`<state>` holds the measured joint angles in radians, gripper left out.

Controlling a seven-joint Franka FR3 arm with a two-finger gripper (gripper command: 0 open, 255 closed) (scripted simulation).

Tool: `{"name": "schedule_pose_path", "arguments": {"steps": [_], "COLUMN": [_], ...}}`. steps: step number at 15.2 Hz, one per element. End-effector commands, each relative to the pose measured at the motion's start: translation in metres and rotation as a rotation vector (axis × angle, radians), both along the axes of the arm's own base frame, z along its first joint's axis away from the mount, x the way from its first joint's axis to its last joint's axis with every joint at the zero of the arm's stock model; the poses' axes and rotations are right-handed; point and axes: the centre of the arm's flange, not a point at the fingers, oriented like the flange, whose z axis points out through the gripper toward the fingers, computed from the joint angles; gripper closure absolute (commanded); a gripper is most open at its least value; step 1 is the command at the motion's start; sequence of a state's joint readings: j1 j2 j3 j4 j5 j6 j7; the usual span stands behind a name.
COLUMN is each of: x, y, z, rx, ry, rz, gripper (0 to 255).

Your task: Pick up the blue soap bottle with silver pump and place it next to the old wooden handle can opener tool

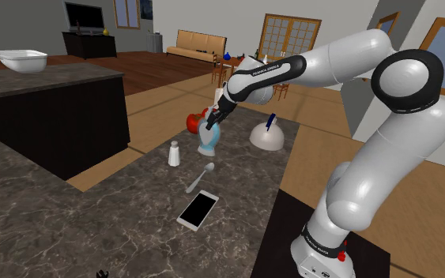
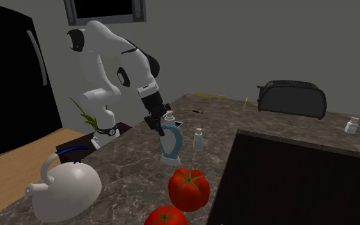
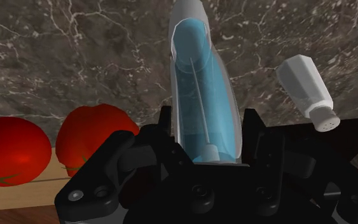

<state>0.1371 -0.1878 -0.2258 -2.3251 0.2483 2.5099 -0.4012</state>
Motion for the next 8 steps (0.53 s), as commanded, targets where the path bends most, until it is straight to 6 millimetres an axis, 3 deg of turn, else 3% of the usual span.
{"name": "schedule_pose_path", "arguments": {"steps": [1, 3, 8], "x": [0.000, 0.000, 0.000], "y": [0.001, 0.001, 0.001], "z": [0.000, 0.000, 0.026], "rx": [0.000, 0.000, 0.000], "ry": [0.001, 0.001, 0.001], "rz": [0.001, 0.001, 0.001], "gripper": [255, 255, 255]}}
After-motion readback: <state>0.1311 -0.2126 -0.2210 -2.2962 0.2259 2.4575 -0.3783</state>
